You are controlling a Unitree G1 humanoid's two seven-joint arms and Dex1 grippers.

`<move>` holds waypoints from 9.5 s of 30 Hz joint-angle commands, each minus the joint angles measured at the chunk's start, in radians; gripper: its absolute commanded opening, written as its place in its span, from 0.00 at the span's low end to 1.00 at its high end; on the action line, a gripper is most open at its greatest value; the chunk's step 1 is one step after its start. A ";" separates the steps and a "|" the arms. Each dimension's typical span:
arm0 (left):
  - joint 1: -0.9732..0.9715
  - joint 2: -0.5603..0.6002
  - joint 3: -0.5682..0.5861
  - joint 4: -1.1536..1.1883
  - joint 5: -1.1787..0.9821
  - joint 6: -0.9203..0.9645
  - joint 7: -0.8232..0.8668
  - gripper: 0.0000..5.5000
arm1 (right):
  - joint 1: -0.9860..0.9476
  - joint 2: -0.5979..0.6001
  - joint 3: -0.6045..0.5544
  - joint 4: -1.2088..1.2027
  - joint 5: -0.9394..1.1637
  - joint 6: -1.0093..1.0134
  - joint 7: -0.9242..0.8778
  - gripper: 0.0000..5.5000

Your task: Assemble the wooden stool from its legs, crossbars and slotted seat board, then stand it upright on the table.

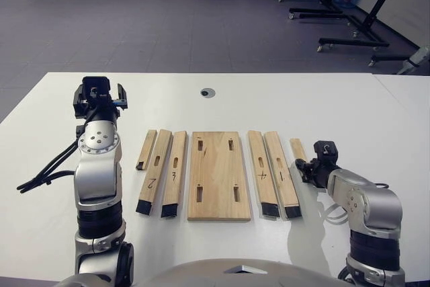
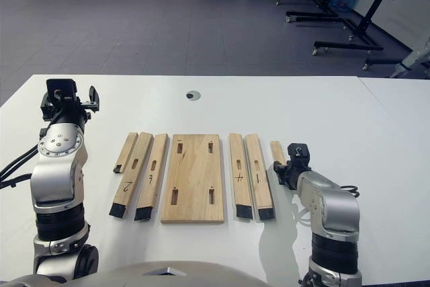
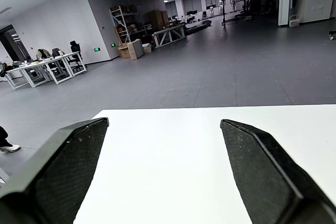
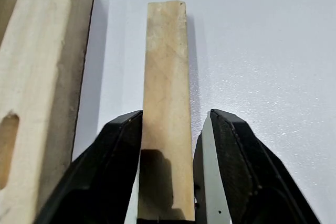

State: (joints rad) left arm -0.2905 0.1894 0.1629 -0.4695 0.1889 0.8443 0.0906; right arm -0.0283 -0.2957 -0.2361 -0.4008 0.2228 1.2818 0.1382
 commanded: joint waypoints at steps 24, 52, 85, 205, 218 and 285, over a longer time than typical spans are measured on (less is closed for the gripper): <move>-0.239 -0.180 0.327 0.037 -0.555 0.409 -0.247 0.72 | -0.550 -0.184 0.020 0.249 0.127 -0.178 0.258 0.23; -0.293 -0.450 0.419 0.231 -1.301 0.476 0.010 0.72 | -0.553 0.045 0.255 0.270 0.311 -0.630 0.627 0.23; -0.193 -0.228 0.118 0.174 -1.558 0.072 0.314 0.51 | -0.497 0.031 0.342 0.257 0.237 -0.703 0.573 0.23; 0.539 -0.024 -0.116 0.315 -0.356 -0.605 -0.169 0.07 | -0.357 -0.057 0.142 0.250 0.280 -0.683 0.348 0.96; 0.534 -0.016 -0.124 0.331 -0.321 -0.589 -0.169 0.14 | -0.349 -0.046 0.141 0.243 0.281 -0.682 0.338 0.96; -0.028 0.120 0.073 -0.256 -0.385 0.234 -0.142 0.64 | -0.341 -0.006 0.129 0.226 0.282 -0.714 0.304 0.96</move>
State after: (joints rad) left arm -0.2996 0.3140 0.2409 -0.7166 -0.1958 1.0556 -0.0608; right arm -0.3648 -0.2968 -0.1086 -0.1688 0.5096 0.5657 0.4423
